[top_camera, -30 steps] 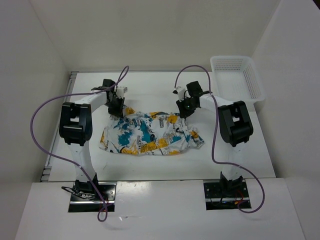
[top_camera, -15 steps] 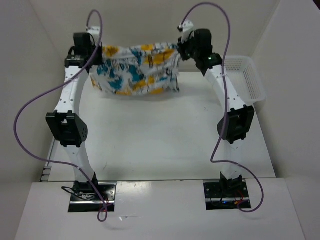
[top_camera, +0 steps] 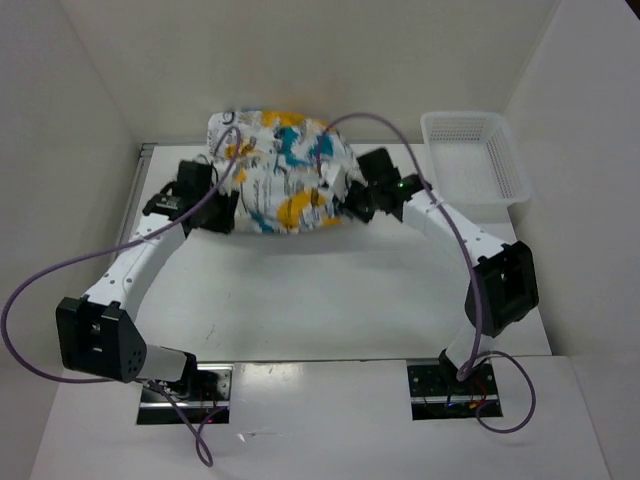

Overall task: Fold and stack the shorts
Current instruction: Flatten the shorts out

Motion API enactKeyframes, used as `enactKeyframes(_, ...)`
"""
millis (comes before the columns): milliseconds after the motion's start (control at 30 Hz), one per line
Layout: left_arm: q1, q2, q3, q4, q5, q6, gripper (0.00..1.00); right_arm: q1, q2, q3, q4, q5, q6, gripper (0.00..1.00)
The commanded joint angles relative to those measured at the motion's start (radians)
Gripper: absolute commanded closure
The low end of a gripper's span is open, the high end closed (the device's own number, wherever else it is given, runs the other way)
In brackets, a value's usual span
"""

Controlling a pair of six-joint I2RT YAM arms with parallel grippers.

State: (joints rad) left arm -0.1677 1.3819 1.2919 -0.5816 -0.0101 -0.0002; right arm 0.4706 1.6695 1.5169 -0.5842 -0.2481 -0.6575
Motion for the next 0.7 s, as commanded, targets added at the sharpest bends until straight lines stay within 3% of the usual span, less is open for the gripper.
enactKeyframes(0, -0.021, -0.079, -0.184, -0.177, 0.054, 0.000, 0.44, 0.025, -0.127, -0.255, -0.117, 0.042, -0.160, 0.89)
enactKeyframes(33, -0.021, -0.114, -0.209, -0.240, 0.068, 0.000, 0.41, 0.025, -0.152, -0.309, -0.117, 0.056, -0.172, 0.89)
enactKeyframes(100, -0.021, -0.144, -0.256, -0.296, 0.078, 0.000, 0.39, 0.025, -0.216, -0.452, -0.126, 0.078, -0.224, 0.98)
enactKeyframes(233, -0.006, -0.165, -0.278, -0.270, 0.000, 0.000, 0.36, 0.025, -0.266, -0.589, -0.115, 0.108, -0.245, 0.98)
enactKeyframes(367, 0.037, -0.034, -0.255, -0.156, -0.085, 0.000, 0.27, 0.025, -0.275, -0.636, -0.094, 0.131, -0.269, 0.98)
enactKeyframes(467, 0.037, 0.092, -0.181, -0.191, -0.012, 0.000, 0.26, 0.025, -0.284, -0.658, -0.094, 0.164, -0.269, 0.98)
enactKeyframes(533, 0.004, 0.109, -0.189, -0.205, 0.030, 0.000, 0.24, 0.025, -0.310, -0.679, -0.121, 0.164, -0.269, 0.96)
enactKeyframes(667, -0.127, 0.077, -0.342, -0.130, -0.053, 0.000, 0.19, 0.025, -0.333, -0.718, -0.169, 0.164, -0.312, 0.96)
